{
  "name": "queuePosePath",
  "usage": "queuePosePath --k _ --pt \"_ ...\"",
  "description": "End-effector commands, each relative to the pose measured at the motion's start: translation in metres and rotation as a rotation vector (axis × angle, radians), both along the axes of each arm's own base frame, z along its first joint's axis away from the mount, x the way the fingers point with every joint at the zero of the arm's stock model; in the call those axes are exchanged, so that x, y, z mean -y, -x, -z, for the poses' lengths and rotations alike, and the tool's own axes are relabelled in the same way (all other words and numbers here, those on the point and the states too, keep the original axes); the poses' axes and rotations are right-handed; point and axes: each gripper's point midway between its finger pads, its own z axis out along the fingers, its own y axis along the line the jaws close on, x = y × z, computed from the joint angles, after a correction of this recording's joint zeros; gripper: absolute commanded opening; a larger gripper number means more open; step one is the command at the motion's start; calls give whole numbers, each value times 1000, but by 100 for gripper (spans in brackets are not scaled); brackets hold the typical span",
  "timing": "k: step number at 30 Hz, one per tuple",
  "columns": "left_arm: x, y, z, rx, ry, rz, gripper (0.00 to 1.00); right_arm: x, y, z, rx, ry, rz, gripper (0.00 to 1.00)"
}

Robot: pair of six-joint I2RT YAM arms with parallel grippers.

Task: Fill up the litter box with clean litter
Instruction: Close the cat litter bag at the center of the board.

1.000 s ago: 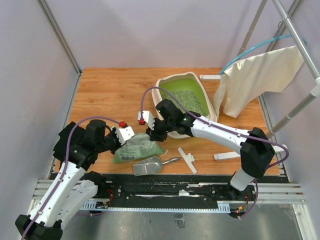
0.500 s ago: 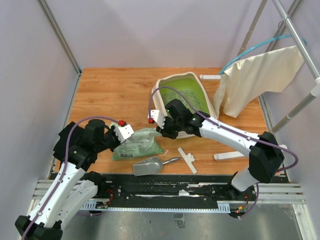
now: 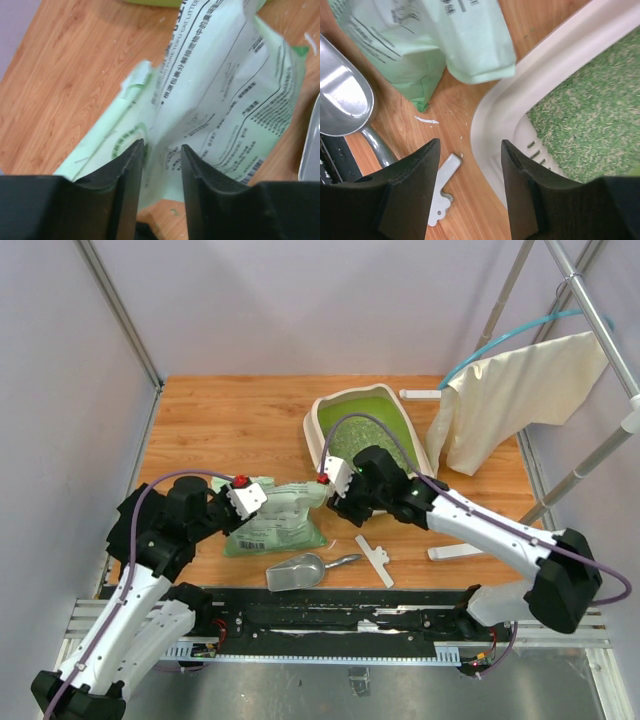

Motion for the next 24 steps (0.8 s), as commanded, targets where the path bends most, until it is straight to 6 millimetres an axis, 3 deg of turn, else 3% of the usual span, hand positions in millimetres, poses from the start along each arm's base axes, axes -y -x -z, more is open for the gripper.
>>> queuePosePath --k 1,3,7,14,16,19,24 --pt "10 -1 -27 68 89 21 45 4 -2 -35 57 -118 77 54" --pt "13 3 -27 52 106 37 53 8 6 -35 42 -133 75 54" --pt "16 3 -24 39 115 44 56 13 20 -35 33 -174 59 54" --pt "16 -12 -32 68 149 -12 57 20 23 -34 33 -199 95 54" --pt "14 -15 -44 93 201 -55 61 19 23 -34 15 -212 123 54" --pt "19 -15 -78 153 346 -88 68 23 33 -28 -61 -216 156 59" --pt "40 3 -128 134 678 -60 75 58 52 1 -235 -168 430 60"
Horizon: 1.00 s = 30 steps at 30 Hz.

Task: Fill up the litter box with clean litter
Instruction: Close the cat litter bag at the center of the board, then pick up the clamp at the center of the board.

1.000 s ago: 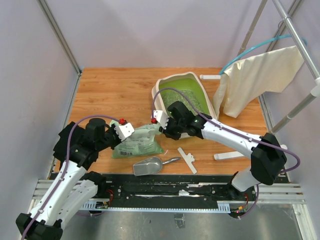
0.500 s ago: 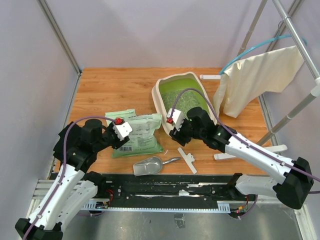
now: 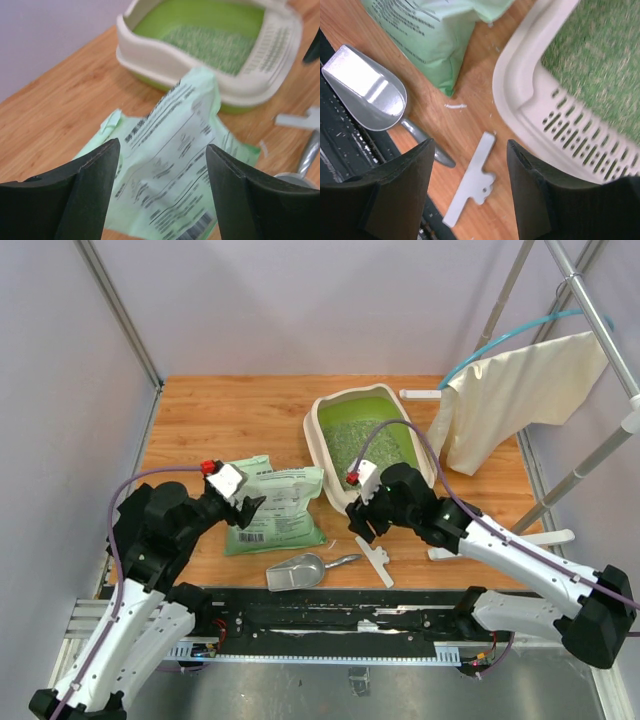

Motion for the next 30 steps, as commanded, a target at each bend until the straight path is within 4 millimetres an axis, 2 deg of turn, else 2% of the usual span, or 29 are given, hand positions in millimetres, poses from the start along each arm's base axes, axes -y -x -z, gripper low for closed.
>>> queuePosePath --k 1,4,7,15,23,28,29,30 --pt "25 15 -71 39 385 54 76 35 28 33 -253 10 272 60" --pt "42 29 -72 -50 507 146 76 49 52 60 -429 -4 419 61" --pt "53 38 -71 -124 568 202 76 61 65 85 -507 2 513 58" --pt "52 43 -82 -98 543 220 78 70 57 127 -539 78 580 53" --pt "49 50 -84 -86 578 218 77 78 41 135 -453 101 605 61" --pt "49 50 -80 -104 587 213 78 77 38 150 -516 58 600 55" --pt "49 50 -80 -109 586 212 78 78 38 152 -519 61 599 52" --pt "49 50 -80 -112 585 208 77 77 37 153 -511 58 583 44"
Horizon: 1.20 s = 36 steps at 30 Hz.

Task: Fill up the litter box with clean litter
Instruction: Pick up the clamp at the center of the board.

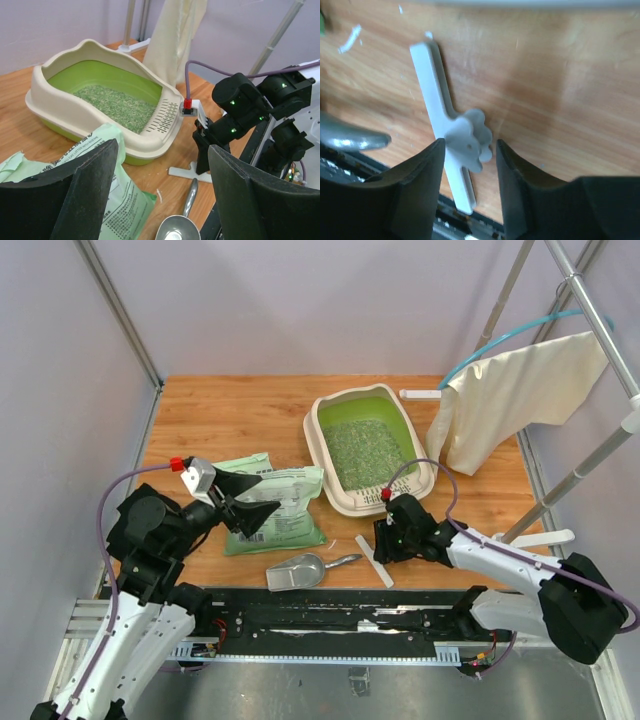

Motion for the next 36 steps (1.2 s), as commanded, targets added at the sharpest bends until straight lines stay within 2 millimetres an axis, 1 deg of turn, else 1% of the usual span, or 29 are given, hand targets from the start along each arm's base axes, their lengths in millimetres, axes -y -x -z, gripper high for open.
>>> queuePosePath --k 1,5,9,11,13,18,20,21,22,23,26,28,29,30,33,35,36 --pt "0 1 0 -9 11 4 77 1 -5 9 10 -25 -18 40" --pt "-1 0 2 -10 11 -9 78 -13 -2 2 21 -103 -83 27" --pt "-1 -3 6 -23 14 -17 77 -12 4 1 15 -118 -94 7" --pt "-1 -4 7 -29 17 -18 78 -11 6 -6 24 -120 -103 5" --pt "-1 -5 9 -34 16 -18 78 -10 5 -16 54 -129 -119 1" --pt "-2 -12 8 -61 42 -49 79 -6 4 -50 134 -151 -142 1" --pt "-3 -16 7 -84 69 -71 81 -8 5 -70 169 -172 -167 1" --pt "-4 -18 6 -92 85 -81 85 -8 4 -80 191 -182 -176 1" --pt "-4 -20 4 -95 99 -85 93 -8 2 -94 222 -191 -181 1" --pt "-3 -22 3 -102 116 -91 99 -9 0 -109 261 -205 -191 1" --pt "-11 -41 4 -241 232 -192 100 -13 -13 -158 404 -248 -215 1" --pt "-7 -48 6 -316 268 -201 100 -20 -22 -189 489 -274 -246 1" --pt "-4 -52 7 -362 292 -202 100 -28 -29 -208 539 -296 -268 1" --pt "1 -58 11 -415 312 -193 100 -35 -34 -221 572 -314 -290 1" --pt "17 -64 9 -520 382 -138 99 -58 -51 -250 655 -354 -341 1" --pt "24 -68 6 -552 408 -154 100 -72 -62 -262 699 -349 -366 1" --pt "24 -72 5 -560 430 -192 100 -79 -66 -266 719 -338 -383 1"
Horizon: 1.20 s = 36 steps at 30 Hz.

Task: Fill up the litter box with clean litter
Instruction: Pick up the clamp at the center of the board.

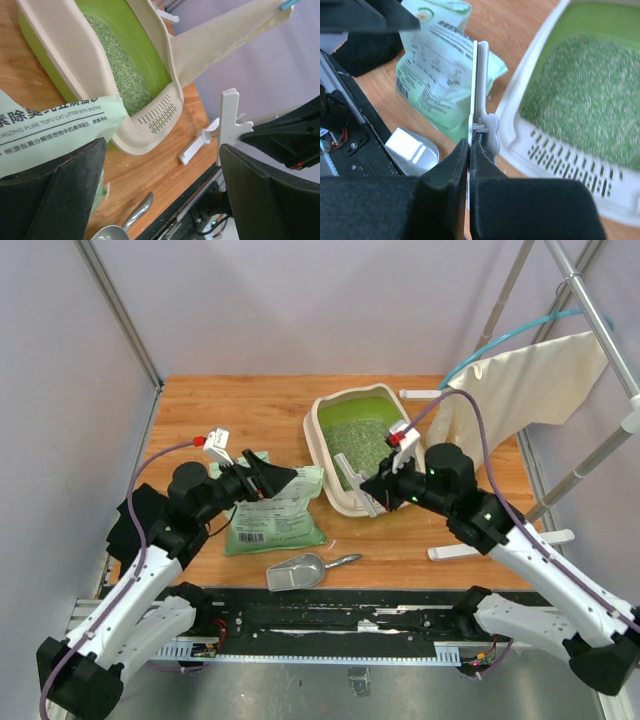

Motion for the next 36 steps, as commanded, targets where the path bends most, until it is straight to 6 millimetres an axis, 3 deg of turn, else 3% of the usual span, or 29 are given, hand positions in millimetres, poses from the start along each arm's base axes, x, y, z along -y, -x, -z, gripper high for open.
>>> queuePosePath --k 1,8,11,17,22,26,31,34,36 --pt "12 -9 -41 -24 163 -78 100 -32 -21 -26 156 29 -67 1" --pt "54 -7 -48 -56 213 -85 100 -65 -27 -28 251 124 -88 1" --pt "55 -12 -36 -110 236 -117 99 -73 -23 -34 271 114 -96 1" --pt "54 -15 -26 -130 284 -158 86 -81 -15 -35 283 93 -120 1" --pt "61 -17 -32 -110 307 -133 60 -84 -12 -36 280 85 -129 1" --pt "59 -16 -31 -118 308 -144 48 -83 -13 -36 282 87 -120 1" --pt "54 -15 -27 -123 293 -163 25 -84 -9 -37 277 71 -136 4" --pt "53 -15 -26 -124 277 -167 16 -84 -3 -38 268 57 -158 11" --pt "52 -15 -25 -122 268 -171 13 -82 -1 -37 254 54 -161 21"
